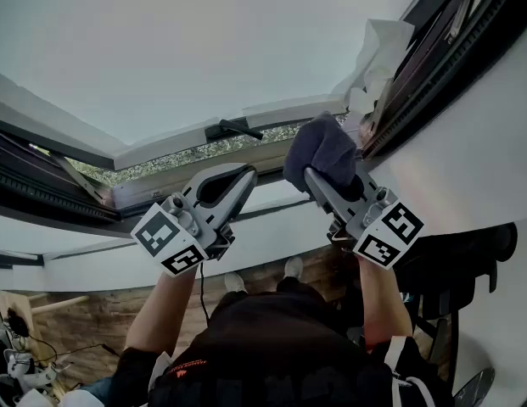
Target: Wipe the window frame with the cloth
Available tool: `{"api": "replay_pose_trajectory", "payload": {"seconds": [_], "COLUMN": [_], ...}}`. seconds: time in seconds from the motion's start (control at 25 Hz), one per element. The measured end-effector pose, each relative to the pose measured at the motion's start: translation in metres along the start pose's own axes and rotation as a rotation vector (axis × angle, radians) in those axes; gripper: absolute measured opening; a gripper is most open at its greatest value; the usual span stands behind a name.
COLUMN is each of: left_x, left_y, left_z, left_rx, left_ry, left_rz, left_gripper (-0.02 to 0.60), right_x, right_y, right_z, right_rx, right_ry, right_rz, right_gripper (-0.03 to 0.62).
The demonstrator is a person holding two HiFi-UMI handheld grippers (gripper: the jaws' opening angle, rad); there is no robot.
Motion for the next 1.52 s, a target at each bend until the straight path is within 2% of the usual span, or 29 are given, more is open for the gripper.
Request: {"api": "replay_pose_trajectory", "payload": {"seconds": [0.4, 0.48, 0.72, 0.92, 1.24, 1.52], "left_x": [-0.004, -0.004, -0.018, -0.027, -0.034, -0.041], "left_y": [-0.024, -0.041, -0.09, -0.133, -0.184, -0.207], "left_z": [-0.003, -0.005, -0.013, -0.024, -0.041, -0.044], "left_rx": [0.05, 0.078, 0.176, 0.242, 0.32, 0.344], "left_ry": [-0.019, -0.029, -0.097, -0.118, -0.132, -0.134], "left_rz": [0.004, 0.005, -0.014, -0.038, -0.069, -0.093], "left_gripper": [0.021, 0.021, 0.021, 0.021, 0.021, 0.021], "right_x": [-0.014, -0.028, -0.081, -0.124, -0.166, -0.194], "right_y": [0.009, 0.019, 0.05, 0.075, 0.097, 0.104], "right_z": [-0.013, -0.026, -0.059, -0.081, -0.103, -0.11], "right_rx": [0.032, 0.083, 0.302, 0.442, 0.556, 0.651], "right_ry": [0.034, 0.072, 0.293, 0.408, 0.515, 0.612], "right_rz": [-0.025, -0.05, -0.063, -0.069, -0.091, -0.088], "right_gripper": [0.051, 0.051, 0.052, 0.052, 0.052, 0.052]}}
Point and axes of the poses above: the fingertips, and each gripper's own axes: y backward along the fingers, z to its left, x out of its underside, the point moved 4 cm from there along y, backward along the fingers, and after that the axes turned 3 degrees about -z, right-handed, at the moved point
